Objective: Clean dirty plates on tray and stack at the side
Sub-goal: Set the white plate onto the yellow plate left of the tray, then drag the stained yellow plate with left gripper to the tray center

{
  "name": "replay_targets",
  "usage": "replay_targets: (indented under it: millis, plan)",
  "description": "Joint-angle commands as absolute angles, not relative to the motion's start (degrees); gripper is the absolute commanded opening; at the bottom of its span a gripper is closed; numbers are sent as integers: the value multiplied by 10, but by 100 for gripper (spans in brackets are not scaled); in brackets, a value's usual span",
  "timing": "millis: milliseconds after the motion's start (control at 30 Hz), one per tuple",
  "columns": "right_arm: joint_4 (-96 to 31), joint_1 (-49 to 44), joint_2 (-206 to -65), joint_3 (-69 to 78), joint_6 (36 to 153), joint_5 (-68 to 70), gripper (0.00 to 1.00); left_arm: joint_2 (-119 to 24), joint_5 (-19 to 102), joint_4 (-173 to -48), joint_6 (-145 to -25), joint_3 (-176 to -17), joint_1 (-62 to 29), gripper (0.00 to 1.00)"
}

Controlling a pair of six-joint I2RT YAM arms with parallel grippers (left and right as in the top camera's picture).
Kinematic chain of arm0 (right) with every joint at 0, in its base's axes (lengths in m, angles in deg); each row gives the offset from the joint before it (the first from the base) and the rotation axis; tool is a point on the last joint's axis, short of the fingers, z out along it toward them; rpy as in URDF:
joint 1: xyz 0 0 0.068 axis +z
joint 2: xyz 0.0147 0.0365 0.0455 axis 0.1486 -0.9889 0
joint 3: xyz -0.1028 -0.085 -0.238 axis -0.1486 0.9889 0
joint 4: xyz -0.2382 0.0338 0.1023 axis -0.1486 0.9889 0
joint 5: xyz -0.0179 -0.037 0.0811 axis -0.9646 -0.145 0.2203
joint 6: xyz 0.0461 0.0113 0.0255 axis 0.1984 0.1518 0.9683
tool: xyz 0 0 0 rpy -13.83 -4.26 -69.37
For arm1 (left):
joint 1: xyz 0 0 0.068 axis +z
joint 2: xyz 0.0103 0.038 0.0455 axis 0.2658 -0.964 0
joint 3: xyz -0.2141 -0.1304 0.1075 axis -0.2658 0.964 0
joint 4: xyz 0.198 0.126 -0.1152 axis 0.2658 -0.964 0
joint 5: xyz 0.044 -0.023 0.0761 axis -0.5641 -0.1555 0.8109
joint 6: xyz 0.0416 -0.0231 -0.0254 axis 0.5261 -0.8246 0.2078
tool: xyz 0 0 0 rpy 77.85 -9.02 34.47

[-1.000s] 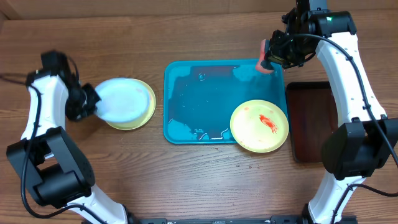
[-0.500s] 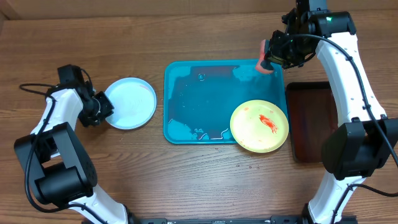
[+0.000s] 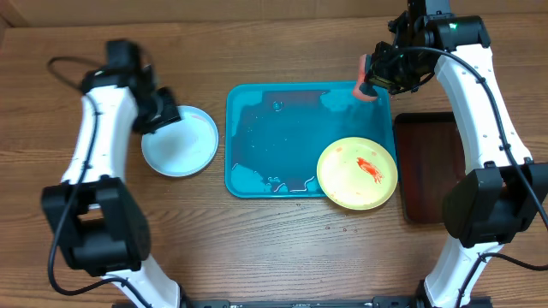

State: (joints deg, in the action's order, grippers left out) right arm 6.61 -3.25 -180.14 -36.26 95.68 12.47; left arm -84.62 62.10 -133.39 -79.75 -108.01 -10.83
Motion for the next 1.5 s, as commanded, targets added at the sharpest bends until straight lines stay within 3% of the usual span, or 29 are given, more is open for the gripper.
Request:
replay_targets:
  millis: [0,133,400,533,600,867,1267,1467]
  plan:
    - [65,-31,-1799,-366,953,122,4,-838,541,-1331,-789,-1098,-181,55]
    - [64,-31,-1799,-366,952,120,4,-844,466,-1328,-842,-1095,-253,55]
    - [65,-31,-1799,-365,952,120,4,-890,471,-1269,-981,-1078,-417,60]
    - [69,-31,-1799,-365,952,119,4,-930,471,-1252,-1021,-1078,-458,52]
    - [72,-31,-1799,-365,952,111,4,-946,470,-1249,-1021,-1078,-471,47]
    - [84,-31,-1799,-365,952,107,4,-987,472,-1247,-1021,-1078,-499,45]
    - [86,-31,-1799,-365,952,106,4,-1004,485,-1240,-1043,-1078,-507,18]
    - [86,-31,-1799,-365,952,106,4,-1004,503,-1240,-1060,-1078,-512,17]
